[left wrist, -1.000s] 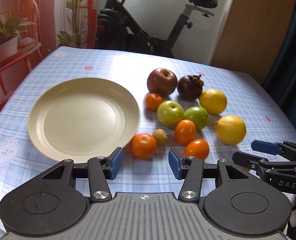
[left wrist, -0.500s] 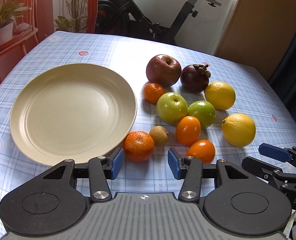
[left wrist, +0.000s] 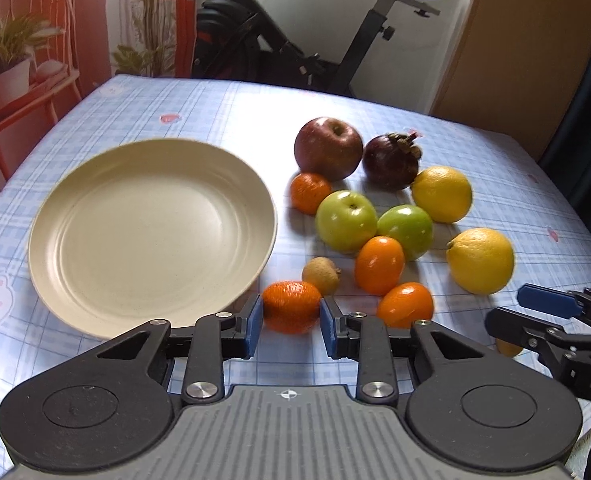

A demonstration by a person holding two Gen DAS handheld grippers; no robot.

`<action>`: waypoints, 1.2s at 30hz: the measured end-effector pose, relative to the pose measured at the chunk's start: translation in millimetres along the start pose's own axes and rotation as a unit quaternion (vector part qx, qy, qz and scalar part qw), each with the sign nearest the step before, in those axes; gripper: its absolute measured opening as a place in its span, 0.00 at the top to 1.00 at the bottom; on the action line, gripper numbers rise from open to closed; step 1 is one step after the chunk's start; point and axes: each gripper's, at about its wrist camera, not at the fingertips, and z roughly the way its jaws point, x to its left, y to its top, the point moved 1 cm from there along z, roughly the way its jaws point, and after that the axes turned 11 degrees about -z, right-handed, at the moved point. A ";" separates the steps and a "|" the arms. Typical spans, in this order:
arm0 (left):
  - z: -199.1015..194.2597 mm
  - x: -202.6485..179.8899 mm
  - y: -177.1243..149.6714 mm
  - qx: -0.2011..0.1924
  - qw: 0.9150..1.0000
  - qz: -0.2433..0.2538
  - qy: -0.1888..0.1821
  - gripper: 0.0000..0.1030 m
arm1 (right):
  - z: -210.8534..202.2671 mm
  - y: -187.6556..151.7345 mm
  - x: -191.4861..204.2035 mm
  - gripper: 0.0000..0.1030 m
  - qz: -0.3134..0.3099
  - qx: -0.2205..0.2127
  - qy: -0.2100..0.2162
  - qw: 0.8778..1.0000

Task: Organize fruits
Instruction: 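Close the left gripper on a tangerine while the right gripper grasps another tangerine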

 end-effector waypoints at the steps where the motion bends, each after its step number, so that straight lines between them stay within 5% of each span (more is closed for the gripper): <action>1: -1.7 -0.9 -0.1 -0.004 1.000 0.004 0.000 0.71 | -0.1 1.1 0.3 0.39 -0.001 -0.001 0.000 1.000; 17: -6.3 -0.6 -4.7 0.013 1.000 0.018 -0.004 0.70 | 4.3 5.5 4.8 0.39 -0.007 0.001 0.005 1.000; 22: -1.8 2.1 -8.0 0.045 0.999 0.008 -0.007 0.53 | 2.7 4.7 6.3 0.39 -0.007 -0.003 0.011 1.000; 26: 3.7 -0.5 -9.2 0.053 0.999 0.007 -0.012 0.53 | -0.1 2.4 4.9 0.39 -0.002 -0.004 0.013 1.000; 29: 5.7 -3.2 -9.7 0.050 0.999 0.008 -0.018 0.62 | -2.5 2.0 3.0 0.39 0.002 -0.006 0.013 1.000; 36: -12.4 2.8 -1.2 0.009 1.000 -0.003 -0.012 0.63 | -0.5 6.9 3.2 0.39 0.003 -0.002 0.023 1.000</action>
